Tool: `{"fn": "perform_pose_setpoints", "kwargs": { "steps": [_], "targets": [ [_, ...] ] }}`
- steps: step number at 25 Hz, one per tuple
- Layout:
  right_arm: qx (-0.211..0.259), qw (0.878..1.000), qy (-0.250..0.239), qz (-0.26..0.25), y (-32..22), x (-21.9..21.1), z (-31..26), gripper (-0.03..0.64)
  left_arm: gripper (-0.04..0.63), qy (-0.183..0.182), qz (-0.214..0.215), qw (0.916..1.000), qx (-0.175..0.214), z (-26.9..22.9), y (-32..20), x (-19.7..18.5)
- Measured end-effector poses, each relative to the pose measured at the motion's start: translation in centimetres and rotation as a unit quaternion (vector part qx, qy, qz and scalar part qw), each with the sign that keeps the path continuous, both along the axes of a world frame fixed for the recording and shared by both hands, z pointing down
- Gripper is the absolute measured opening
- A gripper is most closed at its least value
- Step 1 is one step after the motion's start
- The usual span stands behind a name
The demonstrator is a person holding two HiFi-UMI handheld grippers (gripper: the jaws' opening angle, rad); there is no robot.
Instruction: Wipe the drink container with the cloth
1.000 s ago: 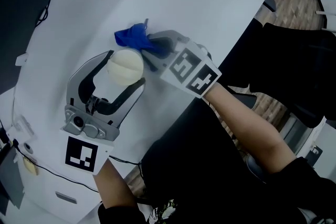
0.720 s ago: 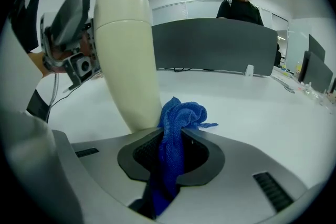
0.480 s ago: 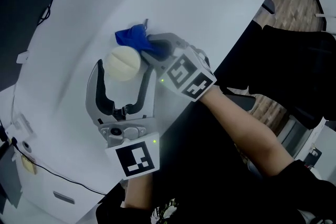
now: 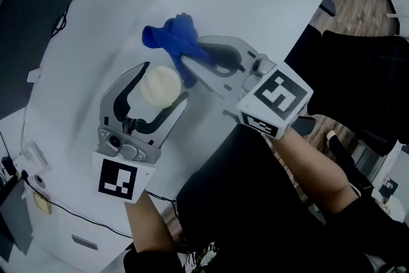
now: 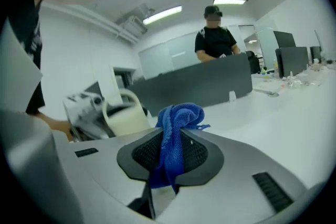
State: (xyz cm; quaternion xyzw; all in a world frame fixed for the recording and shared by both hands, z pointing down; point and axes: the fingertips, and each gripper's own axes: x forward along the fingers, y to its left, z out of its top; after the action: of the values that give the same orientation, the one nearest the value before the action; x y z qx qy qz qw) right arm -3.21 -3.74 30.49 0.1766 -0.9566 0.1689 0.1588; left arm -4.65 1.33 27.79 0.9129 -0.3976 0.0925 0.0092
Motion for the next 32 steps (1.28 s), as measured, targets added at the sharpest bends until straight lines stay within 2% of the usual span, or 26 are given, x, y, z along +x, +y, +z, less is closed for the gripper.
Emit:
{"fn": "perform_pose_setpoints", "kwargs": {
  "steps": [2, 3, 6, 9, 12, 15, 17, 20, 23, 25, 28, 30, 32],
  "targets": [
    [0.010, 0.998, -0.061, -0.002, -0.5, -0.4, -4.1, 0.063, 0.288, 0.001, 0.046, 0.9989, -0.004, -0.2, -0.3, 0.3],
    [0.015, 0.997, -0.075, -0.007, -0.6, -0.6, -5.1, 0.063, 0.288, 0.002, 0.058, 0.9983, -0.005, -0.2, -0.4, 0.4],
    [0.006, 0.998, -0.064, -0.017, -0.7, -1.2, -3.8, 0.060, 0.288, 0.011, 0.062, 0.9980, -0.007, -0.3, -0.6, 0.6],
    [-0.023, 1.000, -0.009, -0.019, -0.8, -1.4, 0.7, 0.052, 0.287, 0.018, 0.052, 0.9984, -0.007, -0.2, -0.5, 0.5],
    [-0.024, 0.996, 0.081, -0.035, -0.5, -1.4, 5.3, 0.048, 0.287, 0.019, 0.052, 0.9984, -0.009, -0.2, -0.5, 0.6],
    [-0.026, 0.982, 0.174, -0.071, 0.3, -1.0, 9.2, 0.048, 0.287, 0.024, 0.048, 0.9985, -0.013, -0.1, -0.5, 0.6],
    [-0.023, 0.971, 0.215, -0.099, 1.0, -0.7, 11.0, 0.048, 0.287, 0.015, 0.034, 0.9992, -0.014, 0.0, -0.5, 0.4],
    [-0.001, 0.971, 0.216, -0.106, 1.1, -0.6, 11.3, 0.049, 0.288, -0.018, -0.005, 0.9998, -0.010, -0.3, -0.5, 0.2],
    [0.005, 0.974, 0.206, -0.094, 1.1, -0.5, 11.3, 0.049, 0.298, -0.026, -0.078, 0.9966, -0.006, -0.6, 0.2, -0.1],
    [0.007, 0.975, 0.202, -0.088, 1.1, -0.6, 11.4, 0.051, 0.301, -0.019, -0.153, 0.9880, -0.013, -0.6, 0.5, -0.6],
    [0.010, 0.976, 0.199, -0.083, 1.1, -0.7, 11.2, 0.051, 0.301, -0.006, -0.246, 0.9680, -0.051, 0.0, 0.1, -0.9],
    [0.012, 0.977, 0.197, -0.081, 1.1, -0.7, 11.2, 0.051, 0.301, -0.014, -0.274, 0.9599, -0.060, 0.3, -0.2, -0.9],
    [0.014, 0.977, 0.195, -0.079, 1.3, -0.7, 11.2, 0.051, 0.277, -0.019, -0.275, 0.9597, -0.055, 0.3, -0.2, -0.9]
  ]
}}
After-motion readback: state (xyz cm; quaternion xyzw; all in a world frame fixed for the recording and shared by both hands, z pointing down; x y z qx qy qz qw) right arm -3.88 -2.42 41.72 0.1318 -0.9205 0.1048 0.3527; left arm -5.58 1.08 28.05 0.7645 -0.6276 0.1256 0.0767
